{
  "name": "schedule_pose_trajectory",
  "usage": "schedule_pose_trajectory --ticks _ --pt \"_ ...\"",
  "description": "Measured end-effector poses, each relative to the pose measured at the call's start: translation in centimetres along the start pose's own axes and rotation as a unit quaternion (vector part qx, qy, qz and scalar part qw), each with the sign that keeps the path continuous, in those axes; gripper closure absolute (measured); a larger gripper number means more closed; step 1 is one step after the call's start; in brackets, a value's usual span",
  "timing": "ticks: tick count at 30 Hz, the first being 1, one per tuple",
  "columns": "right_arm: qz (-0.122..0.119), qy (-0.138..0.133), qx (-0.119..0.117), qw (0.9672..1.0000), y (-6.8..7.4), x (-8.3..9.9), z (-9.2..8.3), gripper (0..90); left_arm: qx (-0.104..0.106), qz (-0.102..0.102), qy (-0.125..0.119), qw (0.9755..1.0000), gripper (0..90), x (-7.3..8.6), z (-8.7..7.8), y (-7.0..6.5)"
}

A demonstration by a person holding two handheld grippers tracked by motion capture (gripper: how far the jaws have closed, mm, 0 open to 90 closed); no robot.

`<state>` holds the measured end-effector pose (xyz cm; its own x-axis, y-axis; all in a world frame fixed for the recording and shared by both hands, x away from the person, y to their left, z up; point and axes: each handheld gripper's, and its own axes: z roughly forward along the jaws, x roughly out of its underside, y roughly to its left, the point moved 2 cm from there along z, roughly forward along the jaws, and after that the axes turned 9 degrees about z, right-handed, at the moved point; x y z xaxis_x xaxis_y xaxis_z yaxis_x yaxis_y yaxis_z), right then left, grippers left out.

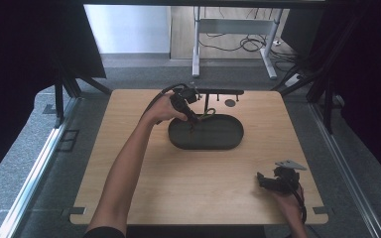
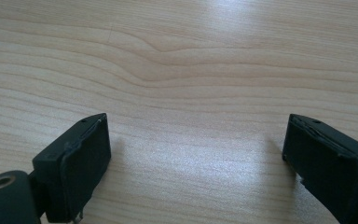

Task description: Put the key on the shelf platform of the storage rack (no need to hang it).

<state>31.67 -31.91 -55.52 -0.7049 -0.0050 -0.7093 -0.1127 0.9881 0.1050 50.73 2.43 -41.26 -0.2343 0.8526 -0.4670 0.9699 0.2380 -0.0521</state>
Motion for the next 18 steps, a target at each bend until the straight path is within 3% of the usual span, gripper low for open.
schedule_pose_trajectory --ticks 14,18 --pt "0.0 0.0 0.0 1.0 0.0 0.0 0.0 7.7 -0.016 -0.012 0.019 0.9996 67.0 0.5 2.3 0.5" --pt "0.0 0.0 0.0 1.0 0.0 0.0 0.0 7.8 -0.019 -0.006 0.031 0.9993 66.9 0.5 3.0 0.5"
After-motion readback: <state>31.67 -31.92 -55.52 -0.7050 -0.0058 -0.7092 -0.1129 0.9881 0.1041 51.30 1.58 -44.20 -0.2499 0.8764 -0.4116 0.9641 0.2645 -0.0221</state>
